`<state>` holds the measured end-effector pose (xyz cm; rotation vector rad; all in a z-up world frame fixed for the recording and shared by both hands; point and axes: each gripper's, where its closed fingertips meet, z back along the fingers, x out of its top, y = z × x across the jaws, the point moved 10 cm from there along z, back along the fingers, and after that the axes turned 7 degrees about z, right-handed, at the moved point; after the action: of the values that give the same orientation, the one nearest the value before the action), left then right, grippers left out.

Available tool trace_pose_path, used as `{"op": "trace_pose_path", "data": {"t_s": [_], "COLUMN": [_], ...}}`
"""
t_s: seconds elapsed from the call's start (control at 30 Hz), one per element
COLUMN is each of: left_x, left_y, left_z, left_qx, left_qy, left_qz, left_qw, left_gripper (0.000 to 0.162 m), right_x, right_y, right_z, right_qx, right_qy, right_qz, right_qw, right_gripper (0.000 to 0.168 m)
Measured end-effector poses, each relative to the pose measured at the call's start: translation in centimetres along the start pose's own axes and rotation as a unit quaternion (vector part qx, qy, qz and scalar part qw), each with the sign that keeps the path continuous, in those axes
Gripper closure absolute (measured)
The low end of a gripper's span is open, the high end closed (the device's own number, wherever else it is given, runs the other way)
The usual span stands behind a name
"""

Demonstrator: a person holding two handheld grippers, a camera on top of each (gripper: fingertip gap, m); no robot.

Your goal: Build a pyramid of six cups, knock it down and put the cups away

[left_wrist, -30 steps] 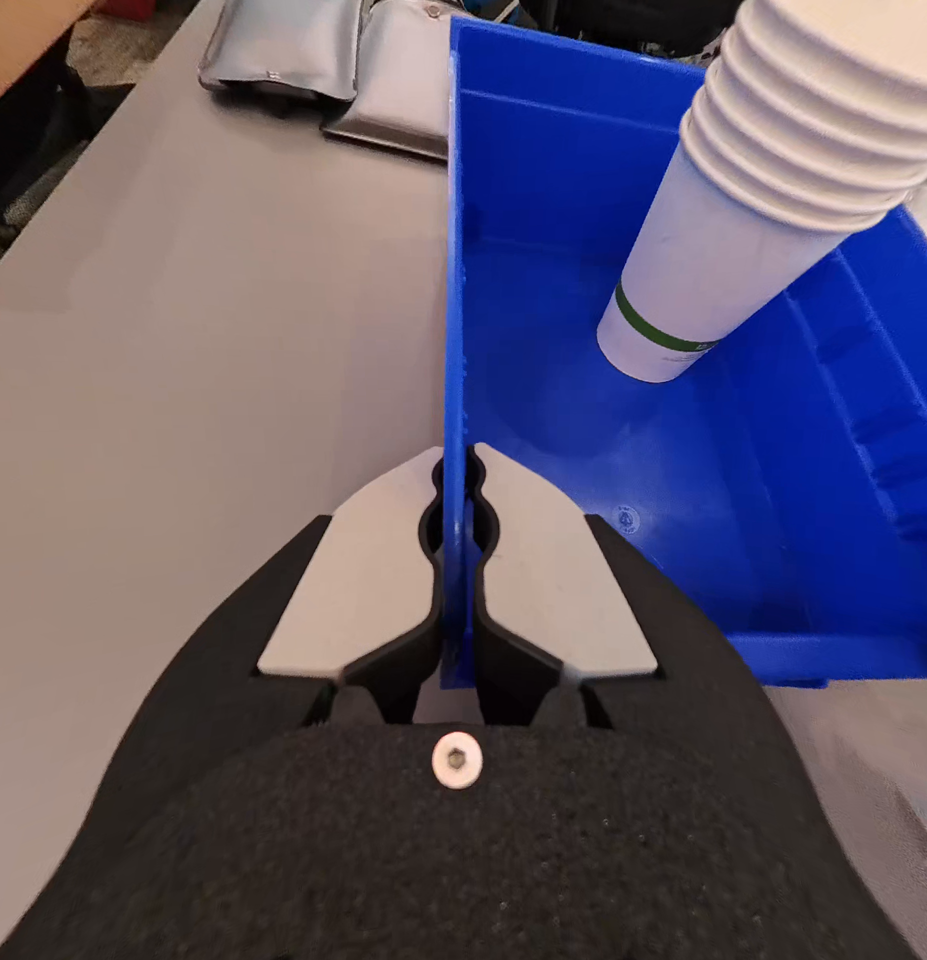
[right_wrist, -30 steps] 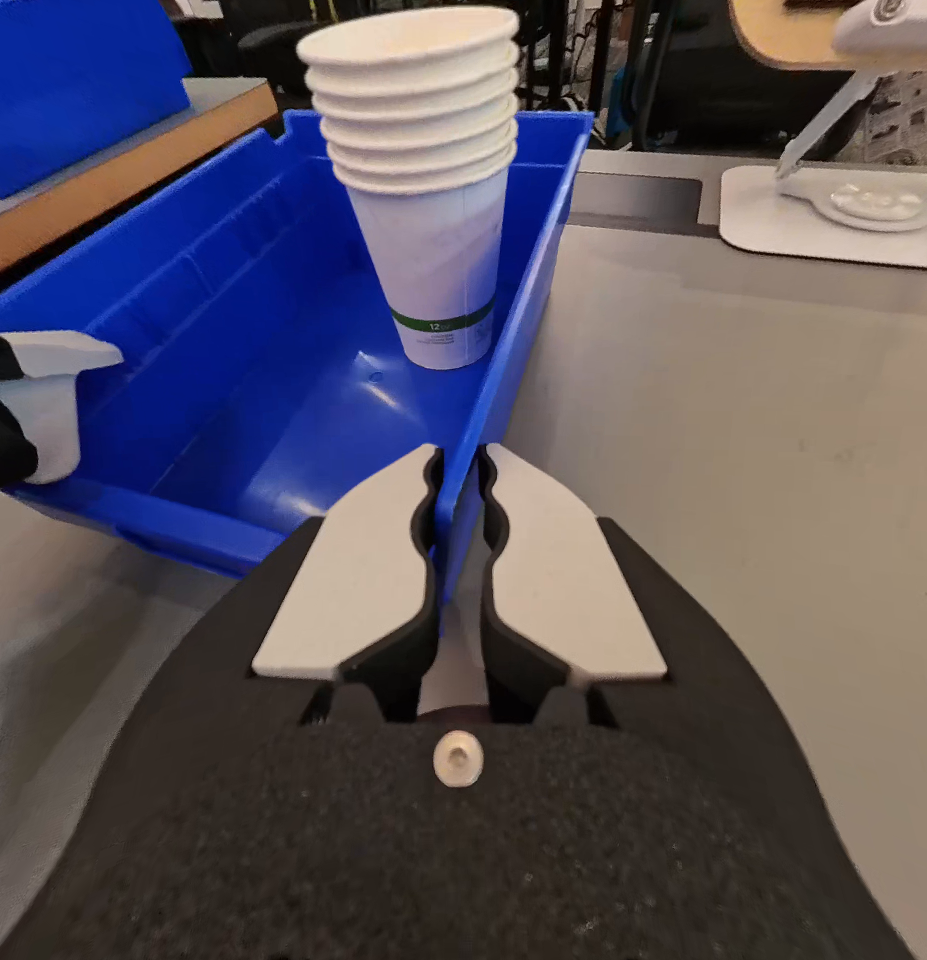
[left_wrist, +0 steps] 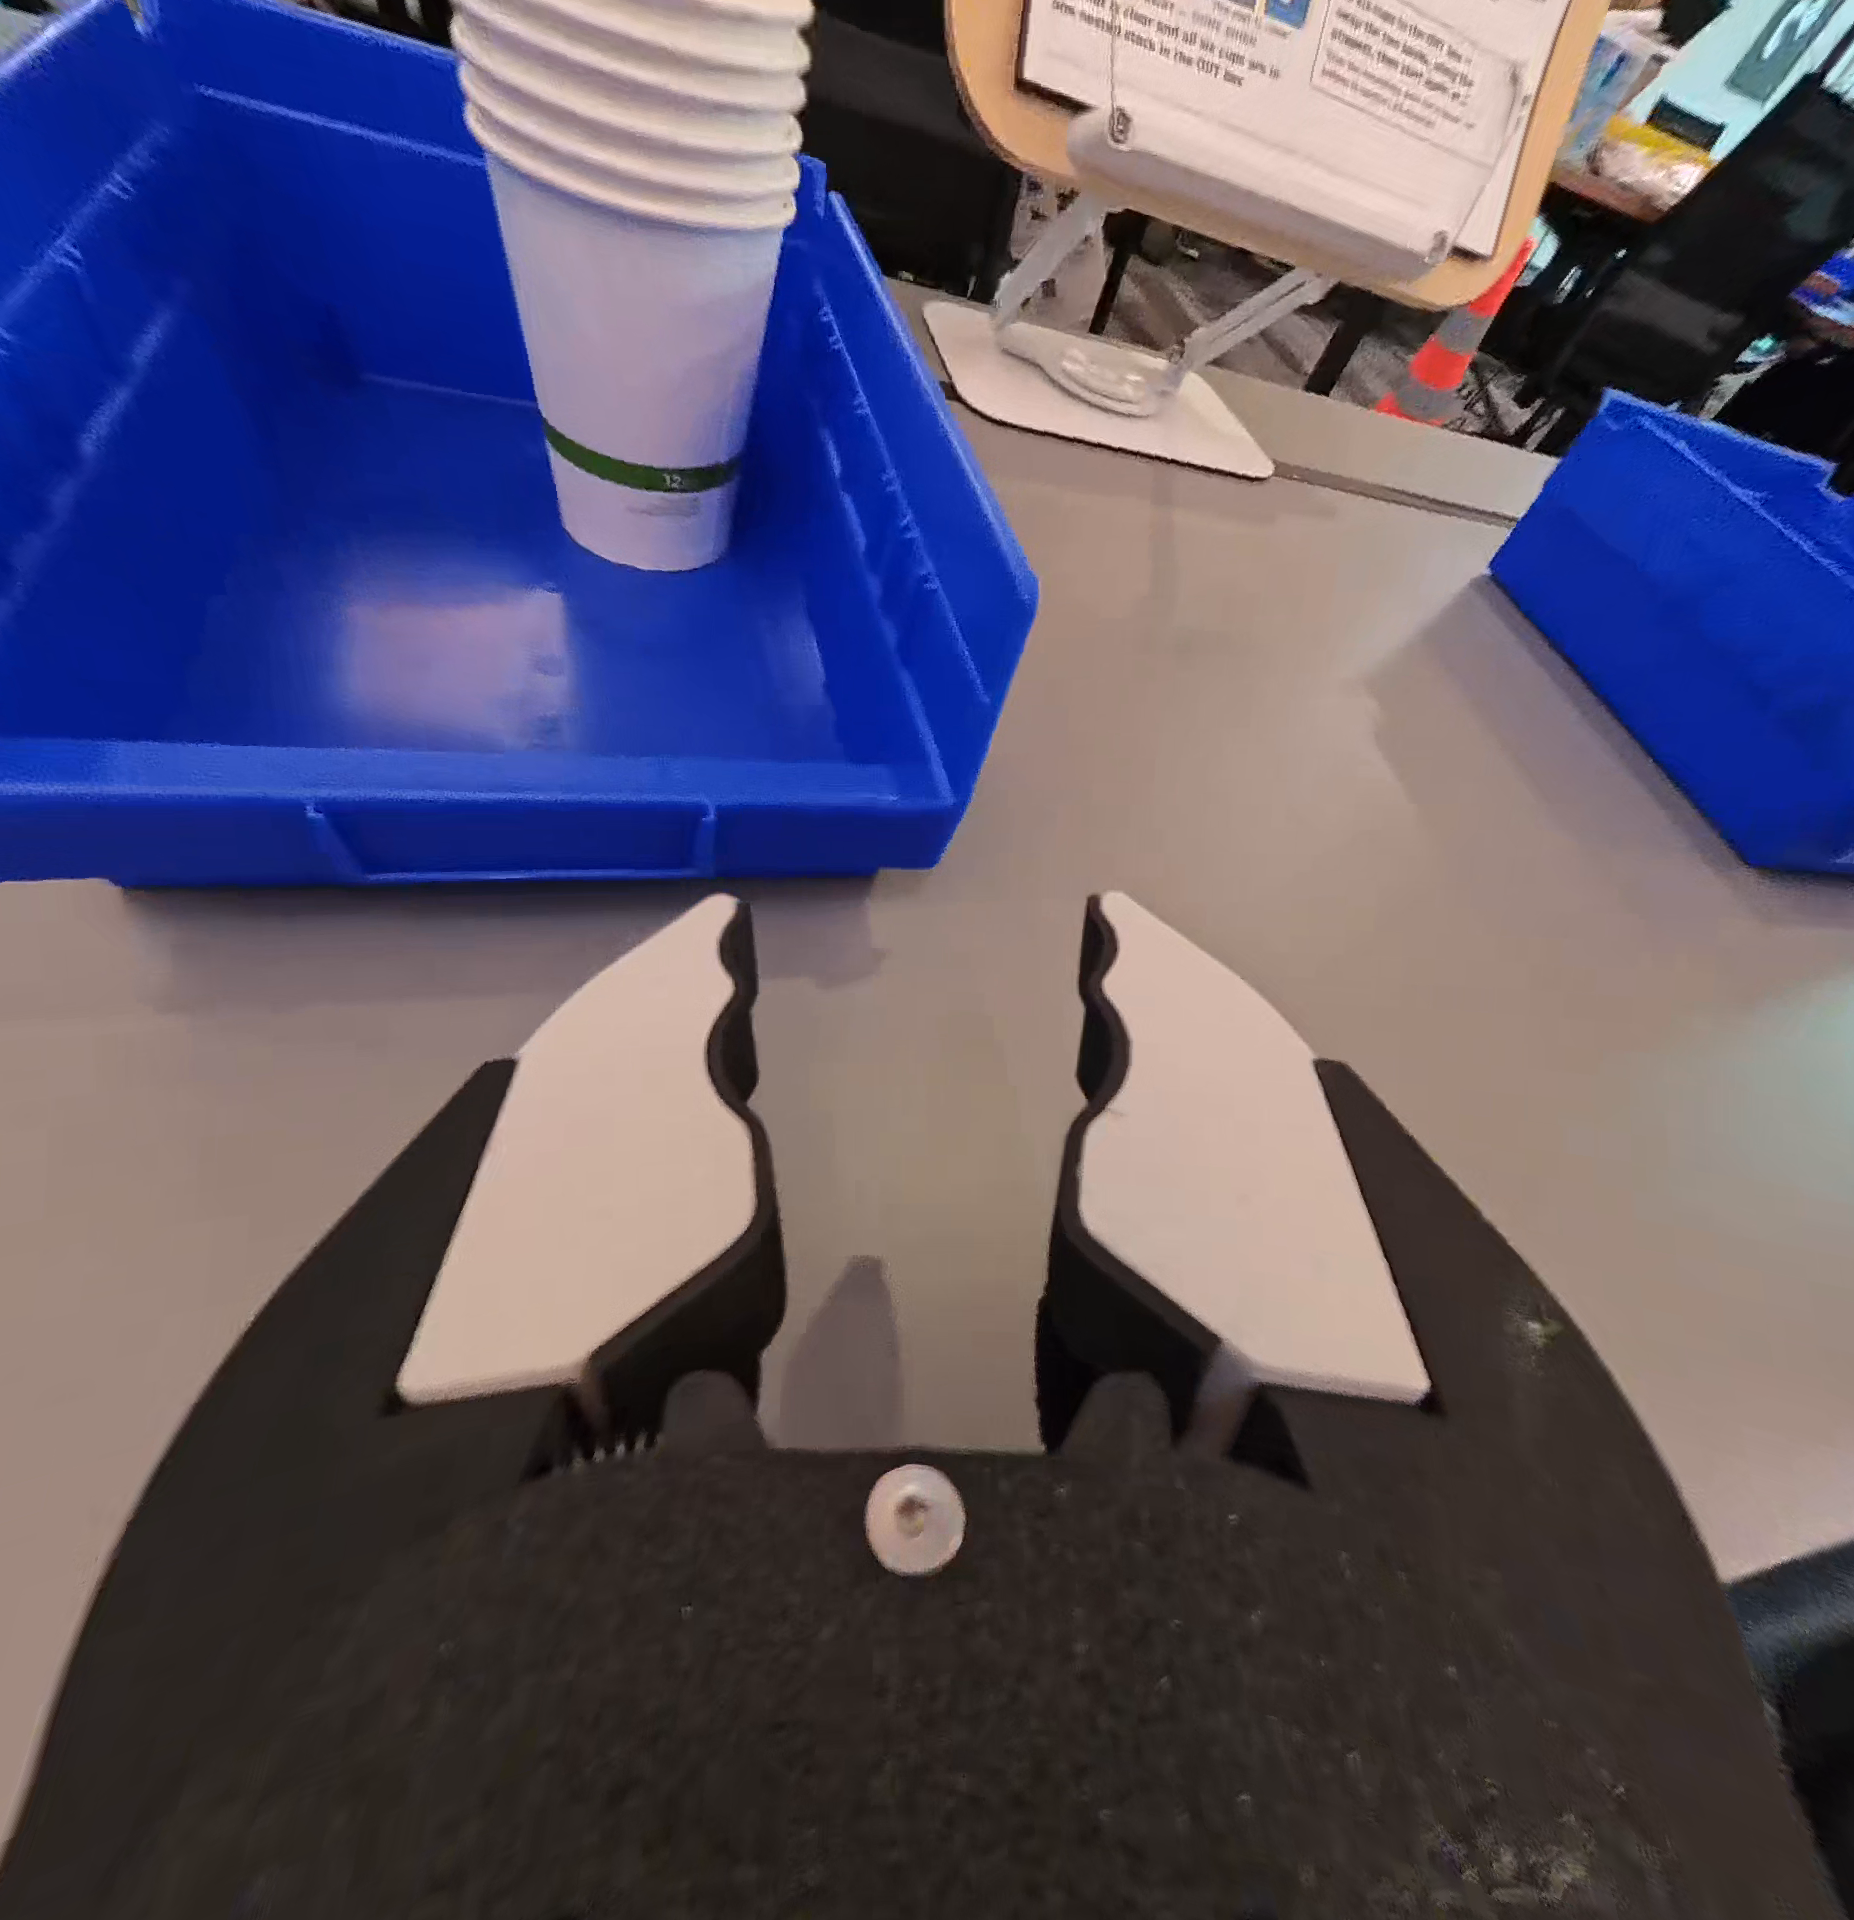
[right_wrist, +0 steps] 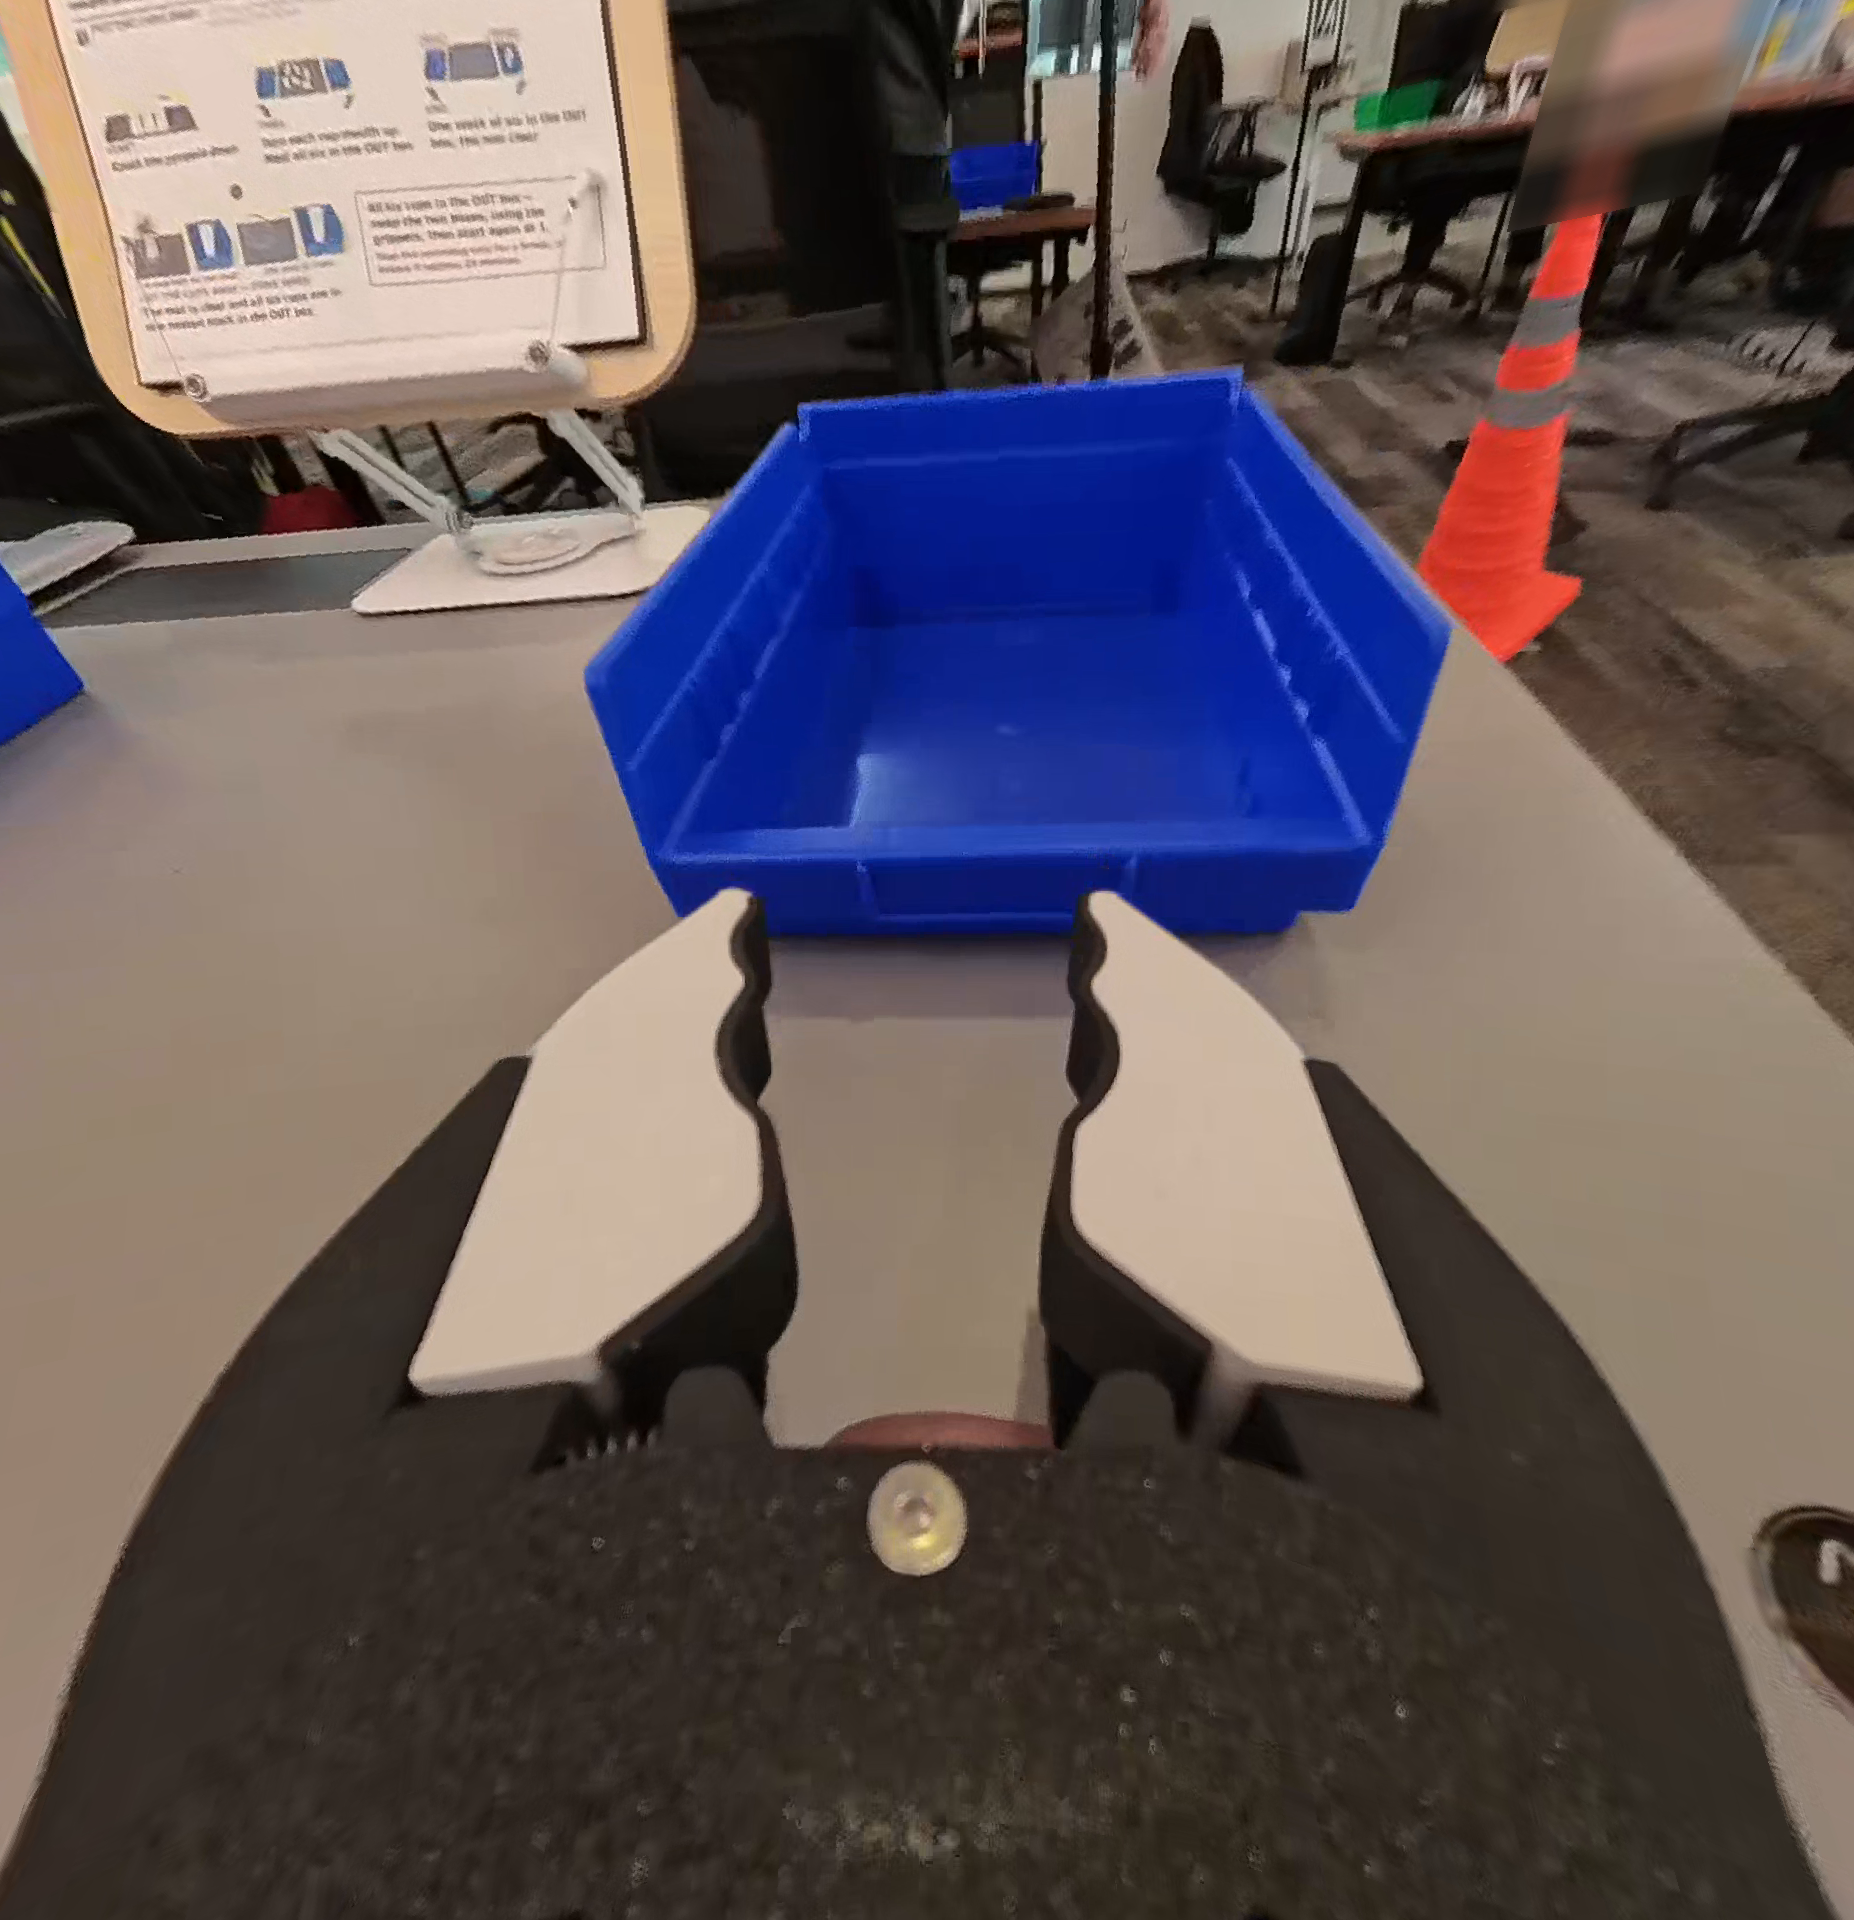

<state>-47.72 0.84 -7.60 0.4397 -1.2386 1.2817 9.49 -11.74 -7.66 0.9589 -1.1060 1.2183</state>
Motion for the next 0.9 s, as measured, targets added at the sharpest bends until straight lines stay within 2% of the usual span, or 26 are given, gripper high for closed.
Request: {"op": "trace_pose_path", "data": {"t_s": [0.53, 0.67, 0.77, 0.83, 0.9], "left_x": [0.0, 1.0, 4.8, 8.4, 12.2], "left_y": [-0.3, -0.5, -0.8, -0.8, -0.8], "left_z": [-0.1, -0.1, -1.0, -2.3, -4.5], "left_qx": [0.002, -0.032, -0.073, -0.069, -0.041], "left_qy": [0.014, 0.028, 0.062, 0.099, 0.114], "left_qz": [-0.044, -0.048, -0.136, -0.254, -0.366], "left_qw": [0.999, 0.998, 0.986, 0.960, 0.923], "left_gripper": [0.105, 0.106, 0.117, 0.140, 0.140], "right_x": [-0.7, 0.6, 2.1, 2.1, 1.7], "right_y": [0.4, 2.1, 5.9, 9.3, 12.5], "right_z": [-0.5, 0.2, 0.3, 0.1, 0.2], "right_qx": [-0.002, 0.036, 0.141, 0.227, 0.295], "right_qy": [0.024, 0.002, -0.011, 0.013, 0.021], "right_qz": [0.019, 0.030, 0.050, 0.077, 0.100], "right_qw": [1.000, 0.999, 0.989, 0.971, 0.950], "right_gripper": [0.122, 0.121, 0.120, 0.119, 0.119]}}
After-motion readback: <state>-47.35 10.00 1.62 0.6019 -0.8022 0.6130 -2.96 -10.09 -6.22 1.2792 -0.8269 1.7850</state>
